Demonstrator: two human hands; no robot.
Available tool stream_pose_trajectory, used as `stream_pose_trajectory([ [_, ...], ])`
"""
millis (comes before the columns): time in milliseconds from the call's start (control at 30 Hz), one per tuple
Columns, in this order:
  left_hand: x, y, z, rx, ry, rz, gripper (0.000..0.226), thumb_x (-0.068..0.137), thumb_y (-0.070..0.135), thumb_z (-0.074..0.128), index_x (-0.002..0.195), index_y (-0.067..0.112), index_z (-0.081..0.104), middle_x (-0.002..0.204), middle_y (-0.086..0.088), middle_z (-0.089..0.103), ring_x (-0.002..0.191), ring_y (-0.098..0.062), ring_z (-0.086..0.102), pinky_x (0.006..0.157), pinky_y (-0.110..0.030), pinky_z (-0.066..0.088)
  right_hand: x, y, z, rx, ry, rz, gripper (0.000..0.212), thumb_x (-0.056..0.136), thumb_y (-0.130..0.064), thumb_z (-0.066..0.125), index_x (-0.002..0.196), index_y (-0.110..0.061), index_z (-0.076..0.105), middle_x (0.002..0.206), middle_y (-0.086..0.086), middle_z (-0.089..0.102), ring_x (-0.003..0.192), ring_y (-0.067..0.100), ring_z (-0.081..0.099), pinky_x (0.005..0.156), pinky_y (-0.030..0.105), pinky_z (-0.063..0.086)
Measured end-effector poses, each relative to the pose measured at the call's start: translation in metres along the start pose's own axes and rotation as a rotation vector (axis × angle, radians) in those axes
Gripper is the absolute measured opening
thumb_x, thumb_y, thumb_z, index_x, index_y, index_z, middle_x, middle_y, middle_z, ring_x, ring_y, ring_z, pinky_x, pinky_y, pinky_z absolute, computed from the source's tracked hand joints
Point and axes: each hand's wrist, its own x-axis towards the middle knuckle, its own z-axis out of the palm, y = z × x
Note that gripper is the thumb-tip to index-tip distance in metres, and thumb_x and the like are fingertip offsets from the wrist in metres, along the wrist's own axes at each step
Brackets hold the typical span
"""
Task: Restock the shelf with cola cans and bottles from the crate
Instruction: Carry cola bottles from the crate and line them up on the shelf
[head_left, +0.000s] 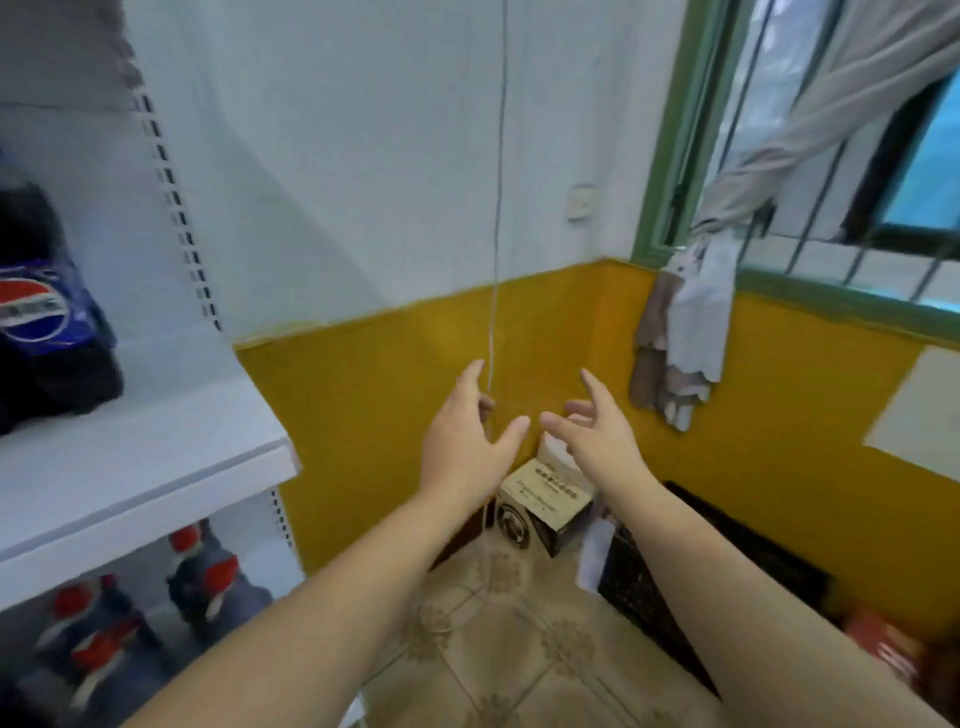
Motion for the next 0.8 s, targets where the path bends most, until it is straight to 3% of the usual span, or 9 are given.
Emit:
stream_pose_trajectory([
  [167, 0.015, 0.043, 0.136, -0.090, -0.266, 0.029, 0.075, 0.084, 0.038, 0.065, 0.146, 0.025, 0.024, 0.116, 0.001, 0.056, 0.109, -0.018, 0.053, 0.092, -0.036, 0.046, 0.011, 0.070, -0.126, -0.015, 0.233, 0.146, 0.076, 0.087, -0.025, 0.066, 0.148, -0.025, 0.021, 0.137, 0.008, 0.045, 0.113, 0.018, 0.050, 0.089, 0.035, 0.045],
  [300, 0.024, 0.088, 0.247, -0.141, -0.448, 0.067, 0.069, 0.089, 0.036, 0.060, 0.146, 0.022, 0.025, 0.120, 0.004, 0.050, 0.112, -0.013, 0.046, 0.090, -0.027, 0.038, 0.029, 0.120, -0.229, -0.049, 0.414, 0.244, 0.075, 0.085, -0.028, 0.067, 0.147, -0.027, 0.025, 0.135, 0.007, 0.048, 0.119, 0.024, 0.049, 0.100, 0.047, 0.044],
  [400, 0.028, 0.108, 0.313, -0.162, -0.559, 0.100, 0.068, 0.088, 0.036, 0.061, 0.145, 0.020, 0.027, 0.124, 0.001, 0.051, 0.117, -0.016, 0.048, 0.090, -0.027, 0.039, 0.043, 0.149, -0.290, -0.074, 0.488, 0.296, 0.071, 0.087, -0.030, 0.065, 0.146, -0.028, 0.026, 0.134, 0.004, 0.049, 0.120, 0.024, 0.049, 0.101, 0.046, 0.043],
  [500, 0.042, 0.112, 0.366, -0.159, -0.650, 0.067, 0.069, 0.087, 0.037, 0.062, 0.145, 0.022, 0.026, 0.119, 0.003, 0.056, 0.112, -0.016, 0.053, 0.087, -0.026, 0.042, 0.062, 0.179, -0.326, -0.070, 0.508, 0.352, 0.070, 0.088, -0.027, 0.064, 0.146, -0.028, 0.026, 0.134, 0.004, 0.049, 0.120, 0.024, 0.050, 0.100, 0.047, 0.044],
  [700, 0.094, 0.094, 0.456, -0.126, -0.790, -0.001, 0.068, 0.090, 0.034, 0.060, 0.146, 0.023, 0.023, 0.126, 0.001, 0.055, 0.118, -0.018, 0.051, 0.086, -0.025, 0.038, 0.123, 0.247, -0.355, -0.008, 0.527, 0.465, 0.066, 0.088, -0.023, 0.063, 0.145, -0.027, 0.030, 0.129, 0.004, 0.051, 0.107, 0.018, 0.051, 0.093, 0.038, 0.047],
  [800, 0.132, 0.082, 0.510, -0.116, -0.869, -0.011, 0.067, 0.090, 0.034, 0.059, 0.146, 0.023, 0.023, 0.128, -0.001, 0.054, 0.117, -0.018, 0.051, 0.085, -0.025, 0.040, 0.164, 0.285, -0.368, 0.019, 0.542, 0.537, 0.067, 0.088, -0.023, 0.064, 0.145, -0.027, 0.030, 0.129, 0.004, 0.050, 0.110, 0.020, 0.051, 0.094, 0.039, 0.046],
])
